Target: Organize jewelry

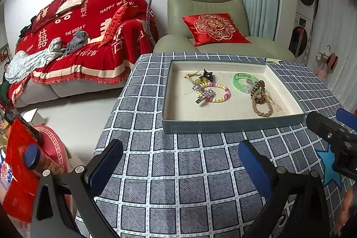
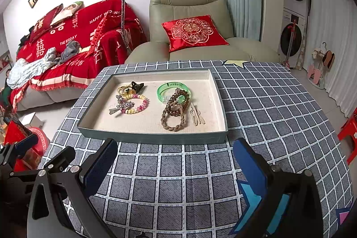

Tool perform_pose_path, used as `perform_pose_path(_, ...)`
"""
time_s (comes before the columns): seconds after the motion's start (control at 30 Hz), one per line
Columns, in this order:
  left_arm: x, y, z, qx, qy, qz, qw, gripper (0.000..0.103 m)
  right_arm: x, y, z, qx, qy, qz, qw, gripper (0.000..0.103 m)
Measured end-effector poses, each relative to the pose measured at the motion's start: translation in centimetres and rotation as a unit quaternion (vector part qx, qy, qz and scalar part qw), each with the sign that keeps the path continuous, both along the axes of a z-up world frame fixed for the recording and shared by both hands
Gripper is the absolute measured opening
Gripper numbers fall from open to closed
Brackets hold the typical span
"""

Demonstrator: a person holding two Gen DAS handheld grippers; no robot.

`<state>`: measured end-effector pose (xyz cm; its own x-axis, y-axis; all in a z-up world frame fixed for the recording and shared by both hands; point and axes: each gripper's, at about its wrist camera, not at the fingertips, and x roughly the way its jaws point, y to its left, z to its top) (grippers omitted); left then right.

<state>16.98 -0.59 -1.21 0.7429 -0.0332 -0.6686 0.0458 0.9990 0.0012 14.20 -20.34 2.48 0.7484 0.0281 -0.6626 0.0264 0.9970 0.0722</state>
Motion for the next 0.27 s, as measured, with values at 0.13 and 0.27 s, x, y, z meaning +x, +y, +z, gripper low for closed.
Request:
perform_pose_path(0.13, -0.14, 0.02, 0.22, -0.007, -0.004, 0.000, 1.0000, 0.103, 0.03, 0.06, 0.01, 0.000, 0.001, 0.000, 1.000, 0.103)
perform_pose_path(0.27, -0.25, -0.38, 0.31, 0.000, -0.006, -0.007, 1.0000, 0.103, -0.02, 0.10, -0.08, 0.000, 0.001, 0.000, 1.000, 0.103)
